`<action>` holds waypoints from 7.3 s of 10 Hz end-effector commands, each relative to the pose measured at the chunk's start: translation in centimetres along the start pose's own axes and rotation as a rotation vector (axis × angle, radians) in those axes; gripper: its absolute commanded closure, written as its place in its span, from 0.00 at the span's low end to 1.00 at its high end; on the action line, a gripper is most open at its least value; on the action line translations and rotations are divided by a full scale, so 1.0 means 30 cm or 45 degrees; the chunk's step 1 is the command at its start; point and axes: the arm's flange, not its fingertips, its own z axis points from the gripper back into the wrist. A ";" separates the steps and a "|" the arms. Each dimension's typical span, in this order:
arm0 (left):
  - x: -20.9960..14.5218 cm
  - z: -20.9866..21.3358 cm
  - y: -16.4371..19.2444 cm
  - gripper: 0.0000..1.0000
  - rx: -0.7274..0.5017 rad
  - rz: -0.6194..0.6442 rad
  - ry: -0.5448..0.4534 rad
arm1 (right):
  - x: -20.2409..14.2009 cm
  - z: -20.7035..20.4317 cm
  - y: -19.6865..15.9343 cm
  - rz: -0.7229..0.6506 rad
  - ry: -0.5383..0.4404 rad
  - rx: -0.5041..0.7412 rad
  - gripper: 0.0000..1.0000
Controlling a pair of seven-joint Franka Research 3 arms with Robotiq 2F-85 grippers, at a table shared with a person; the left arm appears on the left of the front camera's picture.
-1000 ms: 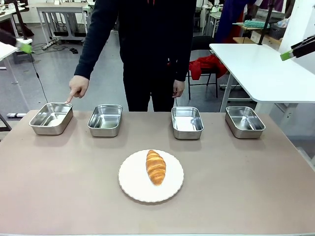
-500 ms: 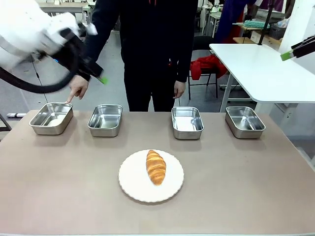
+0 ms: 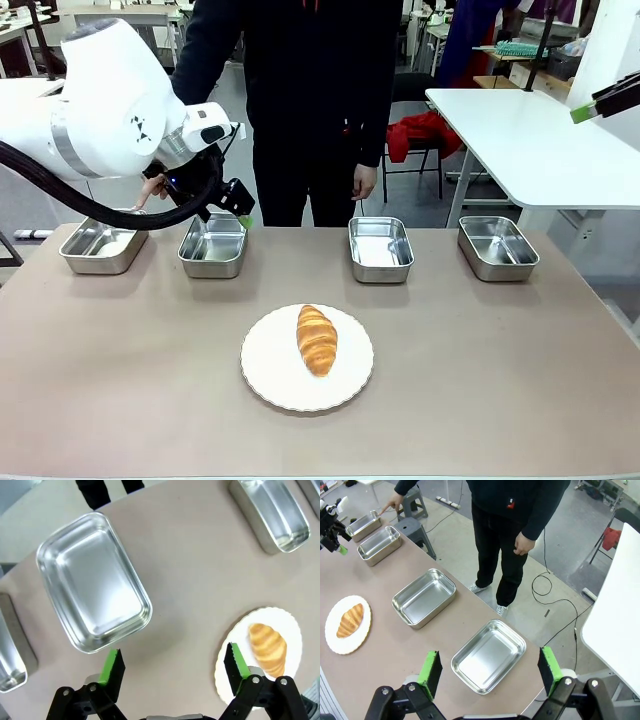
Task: Place the bread in the container.
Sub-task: Place the Butter Roll into the Airtight Container indicated by the human.
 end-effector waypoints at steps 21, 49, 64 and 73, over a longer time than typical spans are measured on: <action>-0.189 -0.294 -0.657 0.00 0.073 0.560 0.318 | 0.001 0.000 0.002 -0.003 -0.005 0.000 0.00; -0.163 -0.203 -0.593 0.61 0.118 0.375 0.264 | 0.001 0.000 0.002 -0.003 -0.005 0.000 0.00; -0.024 0.214 0.050 0.53 0.374 0.149 0.141 | 0.001 0.000 0.002 -0.003 -0.005 0.000 0.00; -0.072 0.233 0.777 0.53 0.155 0.114 0.328 | 0.001 0.000 0.002 -0.003 -0.005 0.000 0.00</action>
